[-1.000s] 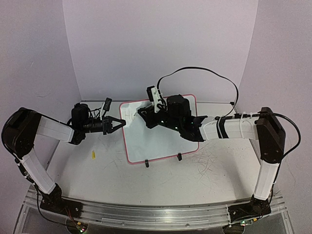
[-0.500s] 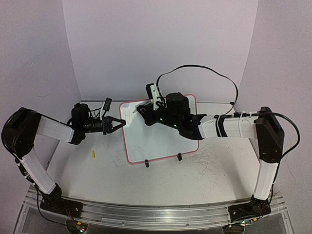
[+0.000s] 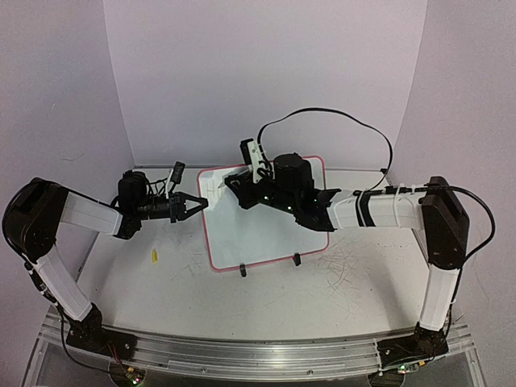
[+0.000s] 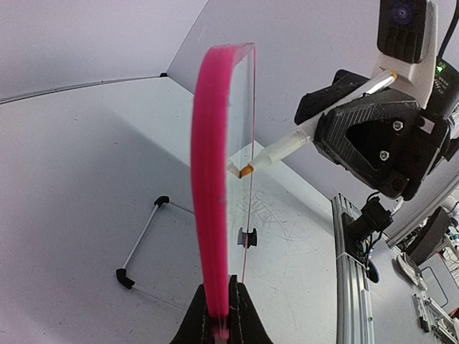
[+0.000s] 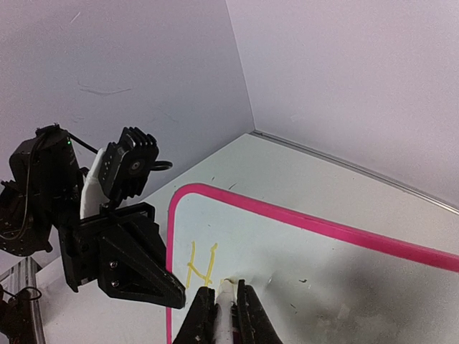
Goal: Write a sentence on the whiteboard
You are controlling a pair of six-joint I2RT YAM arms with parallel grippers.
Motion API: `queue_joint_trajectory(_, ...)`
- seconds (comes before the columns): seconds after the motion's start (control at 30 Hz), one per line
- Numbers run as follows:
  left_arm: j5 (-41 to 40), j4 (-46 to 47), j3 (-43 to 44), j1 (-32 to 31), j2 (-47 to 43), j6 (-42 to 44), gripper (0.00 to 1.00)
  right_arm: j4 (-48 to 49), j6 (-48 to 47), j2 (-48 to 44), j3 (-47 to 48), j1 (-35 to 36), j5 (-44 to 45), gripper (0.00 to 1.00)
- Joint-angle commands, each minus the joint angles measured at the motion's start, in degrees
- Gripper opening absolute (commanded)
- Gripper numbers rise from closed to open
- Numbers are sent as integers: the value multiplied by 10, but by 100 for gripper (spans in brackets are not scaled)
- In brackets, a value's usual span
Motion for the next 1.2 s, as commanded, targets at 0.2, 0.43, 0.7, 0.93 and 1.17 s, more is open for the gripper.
queue_joint_trajectory(0.2,-24,-7,17,-2,-12,46,0,25,-57,-139,-77,-3,1,0)
queue_joint_trajectory(0.43,-27,-9,20,-2,-15,44,0,1,-56,-89,-28,-6,-28,0)
queue_joint_trajectory(0.7,-27,-14,21,-3,-18,42,0,-31,-83,-68,-9,-1,-11,0)
queue_joint_trajectory(0.93,-29,-16,23,-2,-21,42,0,-33,-89,-62,-8,0,-13,0)
queue_joint_trajectory(1.17,-29,-18,20,-2,-23,43,0,-35,-93,-65,-14,0,13,0)
